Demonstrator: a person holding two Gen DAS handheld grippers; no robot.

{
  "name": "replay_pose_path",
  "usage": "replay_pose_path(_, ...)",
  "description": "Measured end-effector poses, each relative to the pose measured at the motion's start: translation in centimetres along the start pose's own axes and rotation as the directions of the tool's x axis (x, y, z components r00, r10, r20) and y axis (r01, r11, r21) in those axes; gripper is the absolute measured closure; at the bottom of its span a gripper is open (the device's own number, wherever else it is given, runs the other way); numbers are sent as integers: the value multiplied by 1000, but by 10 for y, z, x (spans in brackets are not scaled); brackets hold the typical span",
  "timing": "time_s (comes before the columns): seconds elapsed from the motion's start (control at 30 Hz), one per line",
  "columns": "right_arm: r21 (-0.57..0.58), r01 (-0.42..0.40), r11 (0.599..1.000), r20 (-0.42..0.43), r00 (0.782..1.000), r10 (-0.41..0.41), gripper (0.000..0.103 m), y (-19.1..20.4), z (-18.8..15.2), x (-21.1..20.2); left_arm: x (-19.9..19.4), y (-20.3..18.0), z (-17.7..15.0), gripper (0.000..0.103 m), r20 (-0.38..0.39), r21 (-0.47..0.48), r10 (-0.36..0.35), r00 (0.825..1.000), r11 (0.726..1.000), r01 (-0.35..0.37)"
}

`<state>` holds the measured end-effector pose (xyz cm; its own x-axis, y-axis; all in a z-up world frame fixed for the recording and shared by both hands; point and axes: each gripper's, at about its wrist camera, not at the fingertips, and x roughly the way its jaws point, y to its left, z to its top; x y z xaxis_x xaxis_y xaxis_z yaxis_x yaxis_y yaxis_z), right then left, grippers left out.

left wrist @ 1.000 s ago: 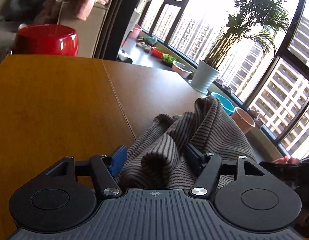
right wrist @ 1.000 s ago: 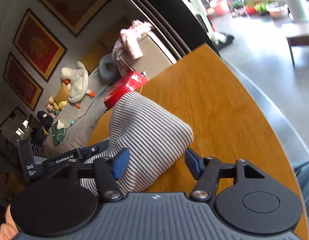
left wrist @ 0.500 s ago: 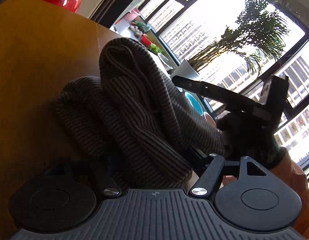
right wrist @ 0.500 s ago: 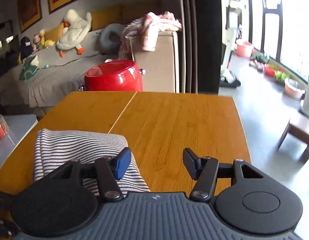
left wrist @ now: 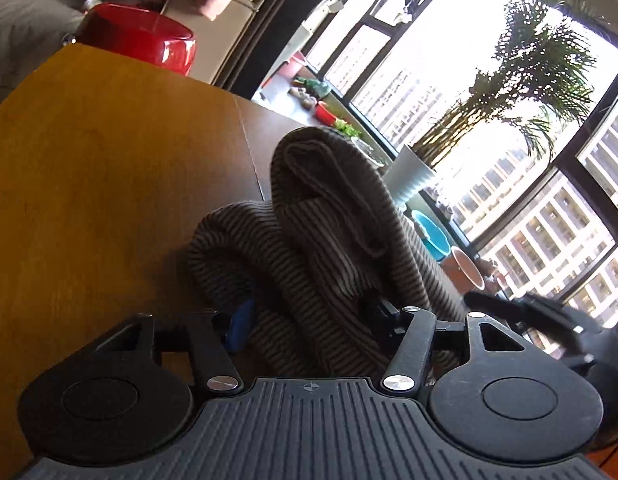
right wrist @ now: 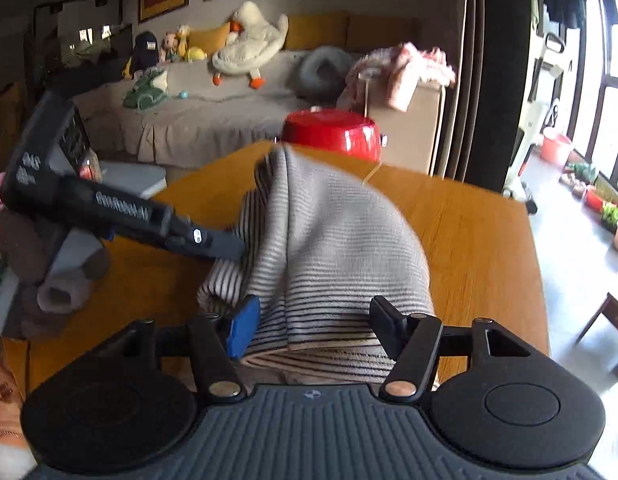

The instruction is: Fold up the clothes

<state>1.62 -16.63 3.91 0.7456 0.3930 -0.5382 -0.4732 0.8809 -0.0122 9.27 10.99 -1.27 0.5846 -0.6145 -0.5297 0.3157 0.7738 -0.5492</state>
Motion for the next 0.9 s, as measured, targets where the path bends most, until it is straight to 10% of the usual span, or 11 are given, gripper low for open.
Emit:
replay_pose_path(0.17, -58, 46, 997, 108, 993, -40, 41, 14, 33, 0, 5, 2, -5, 46, -5, -4, -10, 1000, 1000, 10)
replay_pose_path(0.4, -169, 76, 983, 5, 997, -76, 31, 33, 12, 64, -6, 13, -4, 51, 5, -51, -19, 1000, 999, 19)
replay_pose_path(0.47, -181, 82, 980, 32, 996, -78, 41, 30, 8, 64, -6, 15, -4, 51, -6, -68, -32, 999, 997, 31)
replay_pose_path(0.53, -101, 47, 994, 38, 998, -43, 82, 18, 14, 56, -3, 22, -6, 52, -30, -90, -46, 999, 995, 43)
replay_pose_path(0.9, 243, -258, 935, 128, 964, 233, 95, -7, 66, 17, 19, 30, -5, 60, -44, -143, -118, 992, 984, 111)
